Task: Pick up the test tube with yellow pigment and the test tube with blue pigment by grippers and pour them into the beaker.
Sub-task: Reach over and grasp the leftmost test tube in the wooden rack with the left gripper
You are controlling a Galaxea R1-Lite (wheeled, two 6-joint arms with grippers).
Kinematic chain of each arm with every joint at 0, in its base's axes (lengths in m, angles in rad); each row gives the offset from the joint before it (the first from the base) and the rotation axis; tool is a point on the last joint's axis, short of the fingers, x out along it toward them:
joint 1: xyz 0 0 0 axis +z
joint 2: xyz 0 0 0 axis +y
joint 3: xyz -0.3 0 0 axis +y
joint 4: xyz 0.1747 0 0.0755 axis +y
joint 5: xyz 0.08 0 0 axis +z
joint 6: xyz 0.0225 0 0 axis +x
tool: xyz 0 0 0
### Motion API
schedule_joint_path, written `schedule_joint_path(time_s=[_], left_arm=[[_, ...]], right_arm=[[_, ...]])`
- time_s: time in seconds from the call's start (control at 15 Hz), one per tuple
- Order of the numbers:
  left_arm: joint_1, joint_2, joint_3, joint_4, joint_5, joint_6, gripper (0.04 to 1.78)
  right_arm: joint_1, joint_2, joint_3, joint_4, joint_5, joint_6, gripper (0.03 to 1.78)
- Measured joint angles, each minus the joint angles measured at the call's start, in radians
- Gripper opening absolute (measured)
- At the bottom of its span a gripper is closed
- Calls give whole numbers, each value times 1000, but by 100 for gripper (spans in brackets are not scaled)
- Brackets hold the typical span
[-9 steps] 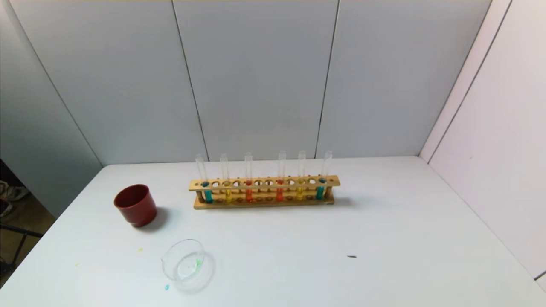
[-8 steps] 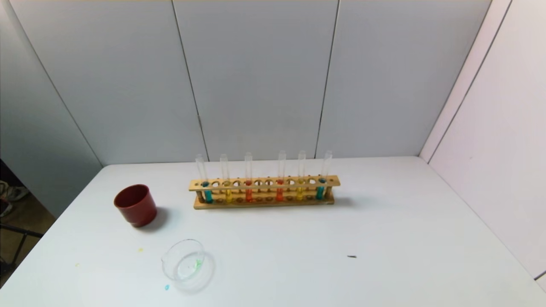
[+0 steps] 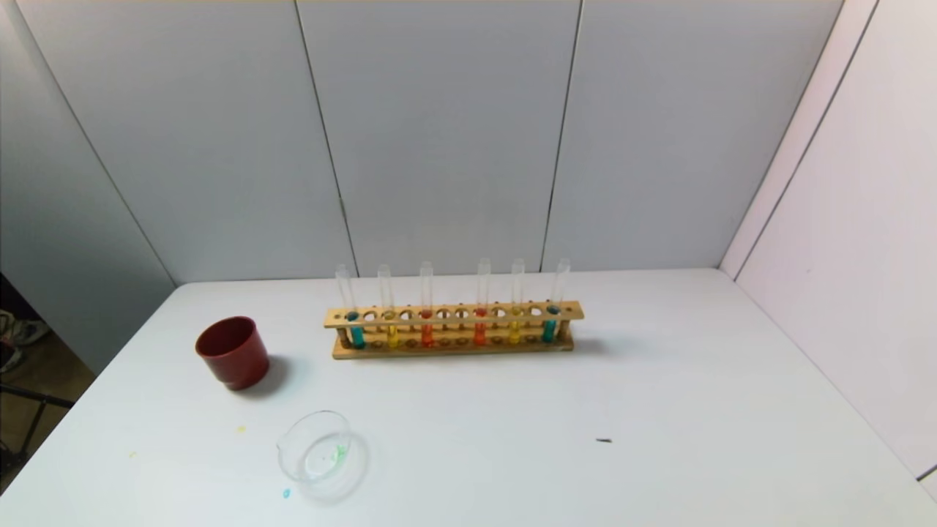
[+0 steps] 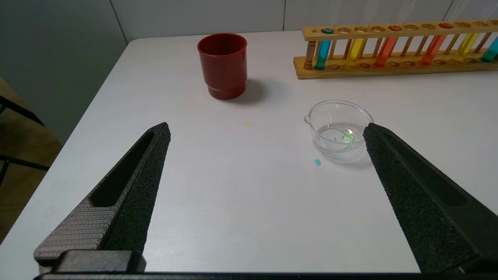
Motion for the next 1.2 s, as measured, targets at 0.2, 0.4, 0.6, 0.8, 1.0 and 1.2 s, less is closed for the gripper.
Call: schedule_joint_path(time_s=[0.2, 0.4, 0.6, 0.8, 1.0, 1.2], left_arm=[[0, 0, 0, 3, 0, 6, 175], [0, 0, -9, 4, 0, 23, 175], [0, 35, -149, 70, -33, 31, 175], [0, 167, -297, 123, -86, 32, 175], [0, 364, -439, 115, -119, 35, 175], [-5, 589, -533, 22, -130, 34, 175]], right_arm=[[0, 0, 0, 0, 0, 0, 174], [0, 0, 0, 0, 0, 0, 174], [0, 0, 0, 0, 0, 0, 174], [0, 0, 0, 0, 0, 0, 174], [0, 0, 0, 0, 0, 0, 174], [0, 0, 0, 0, 0, 0, 174]])
